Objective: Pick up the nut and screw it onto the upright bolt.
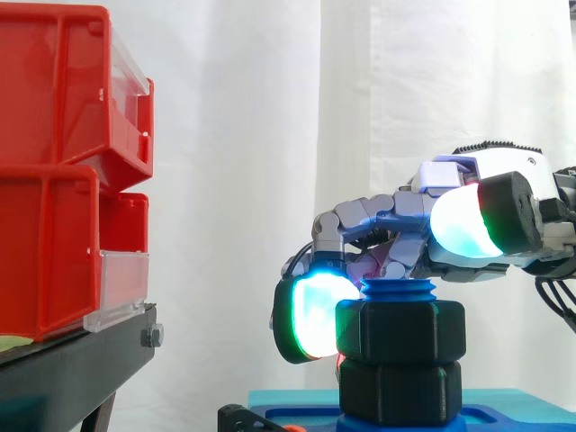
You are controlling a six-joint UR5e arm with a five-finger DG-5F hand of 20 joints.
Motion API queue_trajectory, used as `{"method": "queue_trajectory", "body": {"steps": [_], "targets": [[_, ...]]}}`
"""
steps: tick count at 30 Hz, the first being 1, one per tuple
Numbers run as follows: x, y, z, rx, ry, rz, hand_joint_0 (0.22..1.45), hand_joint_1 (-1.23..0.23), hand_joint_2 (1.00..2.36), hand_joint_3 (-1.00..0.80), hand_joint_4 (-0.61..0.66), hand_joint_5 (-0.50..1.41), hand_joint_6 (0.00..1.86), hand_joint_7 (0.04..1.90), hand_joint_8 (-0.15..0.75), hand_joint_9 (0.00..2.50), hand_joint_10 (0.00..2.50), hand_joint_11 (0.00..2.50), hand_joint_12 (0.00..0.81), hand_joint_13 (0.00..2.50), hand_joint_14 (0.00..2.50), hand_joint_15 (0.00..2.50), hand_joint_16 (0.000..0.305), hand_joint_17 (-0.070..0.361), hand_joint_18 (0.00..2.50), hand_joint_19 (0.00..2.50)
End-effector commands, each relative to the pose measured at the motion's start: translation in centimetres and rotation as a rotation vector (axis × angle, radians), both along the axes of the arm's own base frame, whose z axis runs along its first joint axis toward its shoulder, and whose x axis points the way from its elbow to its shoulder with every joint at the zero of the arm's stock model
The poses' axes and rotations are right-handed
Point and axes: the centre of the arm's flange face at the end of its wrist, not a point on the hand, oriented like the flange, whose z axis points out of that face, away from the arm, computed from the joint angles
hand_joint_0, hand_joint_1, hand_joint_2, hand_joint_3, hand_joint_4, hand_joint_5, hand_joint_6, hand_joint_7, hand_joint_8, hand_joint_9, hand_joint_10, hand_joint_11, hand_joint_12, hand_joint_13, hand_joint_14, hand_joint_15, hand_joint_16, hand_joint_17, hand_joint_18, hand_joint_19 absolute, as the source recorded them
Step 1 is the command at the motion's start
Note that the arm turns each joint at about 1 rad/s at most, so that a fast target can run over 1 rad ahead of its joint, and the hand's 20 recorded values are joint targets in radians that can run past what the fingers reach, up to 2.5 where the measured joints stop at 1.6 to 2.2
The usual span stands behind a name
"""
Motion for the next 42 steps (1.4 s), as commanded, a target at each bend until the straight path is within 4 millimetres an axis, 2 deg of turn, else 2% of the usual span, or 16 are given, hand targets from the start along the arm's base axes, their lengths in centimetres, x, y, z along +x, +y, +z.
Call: {"method": "queue_trajectory", "body": {"steps": [1, 6, 16, 20, 24, 36, 42], "targets": [[0.0, 0.0, -0.1, 0.0, 0.002, 0.0, 0.5, -0.25, 1.0, -0.5, 0.23, 0.01, 0.5, 1.16, 0.235, 0.98, 0.0, 0.0, 0.254, 0.46, 0.0, 0.0, 0.029, 0.064, 0.08, 0.0], [-1.0, 0.2, -2.2, 0.002, 0.022, 0.005, 0.5, -0.24, 1.0, -0.5, 0.23, 0.01, 0.51, 1.15, 0.238, 0.98, 0.0, 0.0, 0.255, 0.45, 0.0, 0.0, 0.029, 0.065, 0.08, 0.0], [-0.5, 0.3, -1.7, 0.016, -0.028, 0.006, 0.5, -0.22, 1.0, -0.5, 0.25, 0.0, 0.5, 1.14, 0.242, 0.97, 0.0, 0.0, 0.258, 0.45, 0.0, 0.0, 0.03, 0.066, 0.08, 0.0], [-0.5, 0.2, -1.7, 0.017, -0.028, 0.005, 0.5, -0.22, 1.0, -0.5, 0.17, 0.02, 0.51, 1.27, 0.243, 0.99, 0.0, 0.0, 0.258, 0.45, 0.0, 0.0, 0.029, 0.066, 0.08, 0.0], [-0.6, 0.3, -1.7, 0.017, -0.023, 0.007, 0.5, -0.22, 1.0, -0.5, 0.12, 0.04, 0.51, 1.33, 0.244, 1.02, 0.0, 0.0, 0.257, 0.47, 0.0, 0.0, 0.029, 0.065, 0.08, 0.0], [-0.6, 0.0, -1.7, 0.017, -0.023, 0.002, 0.51, -0.27, 1.0, -0.5, 0.03, 0.07, 0.51, 1.35, 0.174, 1.12, 0.0, 0.0, 0.227, 0.53, 0.0, 0.0, 0.024, 0.055, 0.16, 0.0], [-0.6, 0.0, -1.7, 0.017, -0.023, 0.002, 0.51, -0.29, 1.0, -0.5, 0.02, 0.08, 0.5, 1.38, 0.178, 1.17, 0.0, 0.0, 0.216, 0.57, 0.0, 0.0, 0.022, 0.05, 0.22, 0.0]]}}
